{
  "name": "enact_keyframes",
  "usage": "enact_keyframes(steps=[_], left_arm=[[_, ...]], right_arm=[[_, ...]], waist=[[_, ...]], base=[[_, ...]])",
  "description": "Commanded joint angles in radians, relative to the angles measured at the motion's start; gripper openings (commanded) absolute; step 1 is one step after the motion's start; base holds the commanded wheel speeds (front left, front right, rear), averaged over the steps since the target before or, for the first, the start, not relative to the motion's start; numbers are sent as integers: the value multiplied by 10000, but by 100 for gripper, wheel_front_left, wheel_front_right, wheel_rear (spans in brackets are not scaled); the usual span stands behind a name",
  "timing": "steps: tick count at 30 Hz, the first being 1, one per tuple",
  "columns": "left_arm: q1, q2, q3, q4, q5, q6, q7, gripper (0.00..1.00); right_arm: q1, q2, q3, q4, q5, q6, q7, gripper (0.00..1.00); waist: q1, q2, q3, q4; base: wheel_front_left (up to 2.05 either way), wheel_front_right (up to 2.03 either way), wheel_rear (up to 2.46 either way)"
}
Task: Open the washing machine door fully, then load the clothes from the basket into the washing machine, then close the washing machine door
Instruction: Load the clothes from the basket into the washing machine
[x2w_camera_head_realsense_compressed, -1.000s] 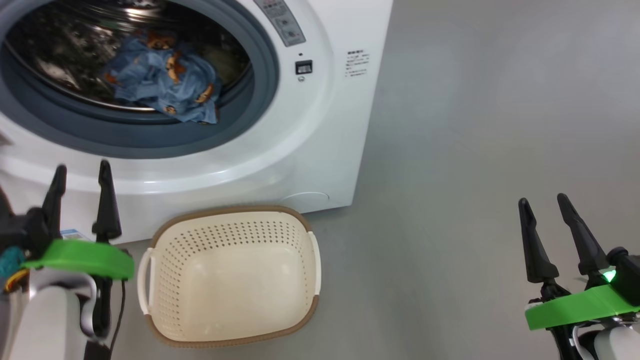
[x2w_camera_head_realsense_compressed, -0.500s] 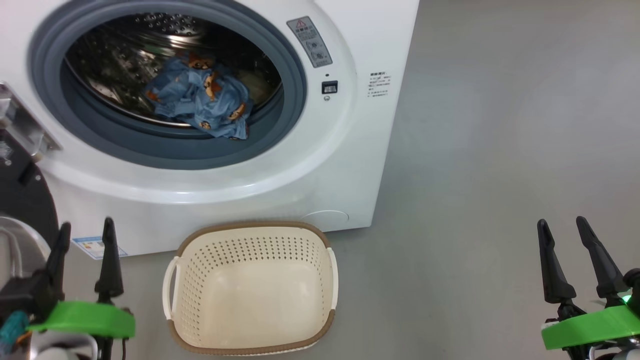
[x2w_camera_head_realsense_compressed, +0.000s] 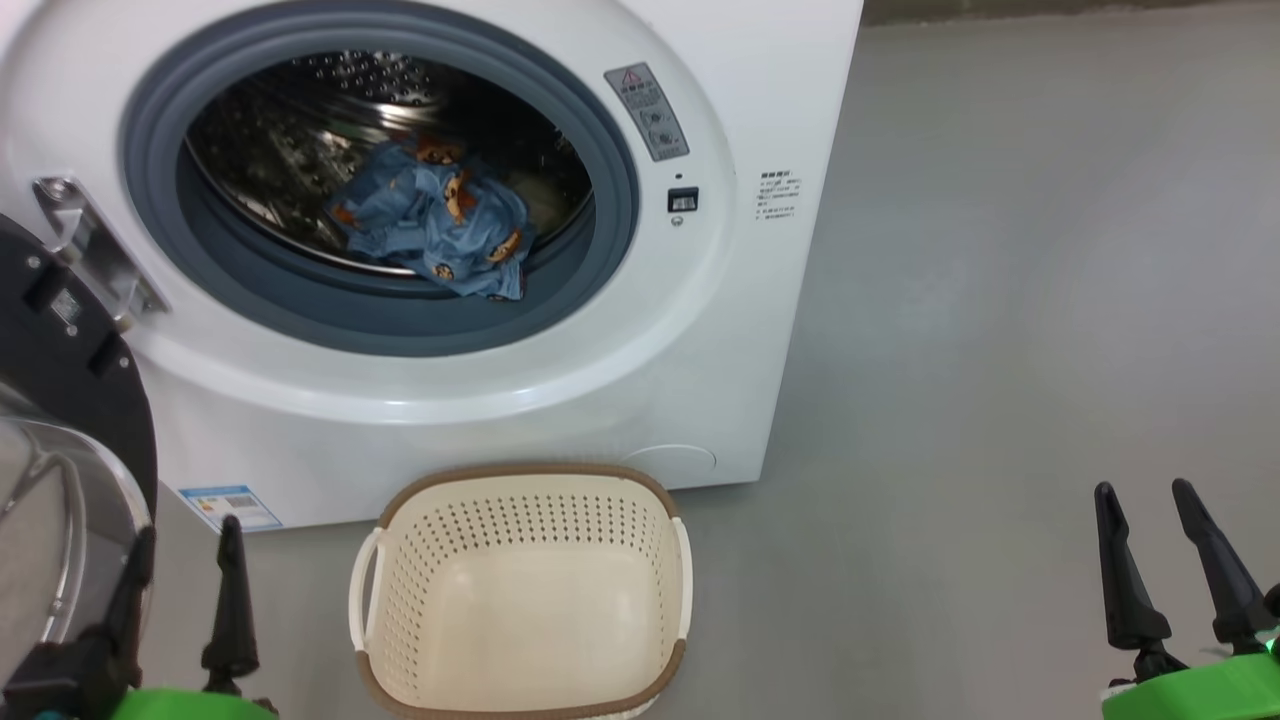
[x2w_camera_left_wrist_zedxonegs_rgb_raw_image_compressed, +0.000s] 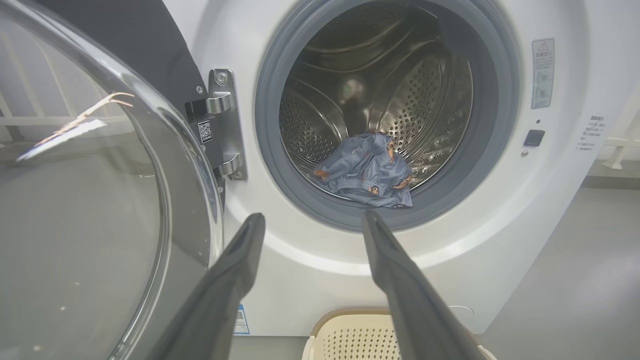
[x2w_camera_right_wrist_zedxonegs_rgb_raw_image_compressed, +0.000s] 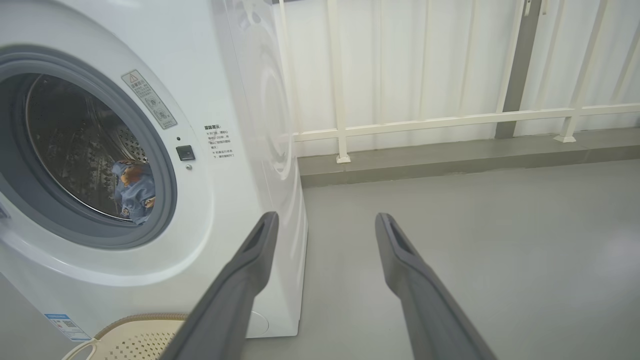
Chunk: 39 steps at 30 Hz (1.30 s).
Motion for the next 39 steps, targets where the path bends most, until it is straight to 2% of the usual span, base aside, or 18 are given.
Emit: enact_keyframes(steps=[1,14,39], left_arm=[[25,192,356,-371,-97,6,-57,100],[487,123,191,-579,-162,6,-57,100],[464,93,166,-734,-204,6,-57,100]], right_arm=[[3,-191,136,-226,-132,46,-80,100],[358,-165,94,-229,-119,46,-80,100],[333,-138,86,-300,-124,46,-80,100]], waist=[[0,0,-204,35],[0,0,-595,129],[0,0,-399,151]], base=[[0,0,0],[0,0,0],[0,0,0]])
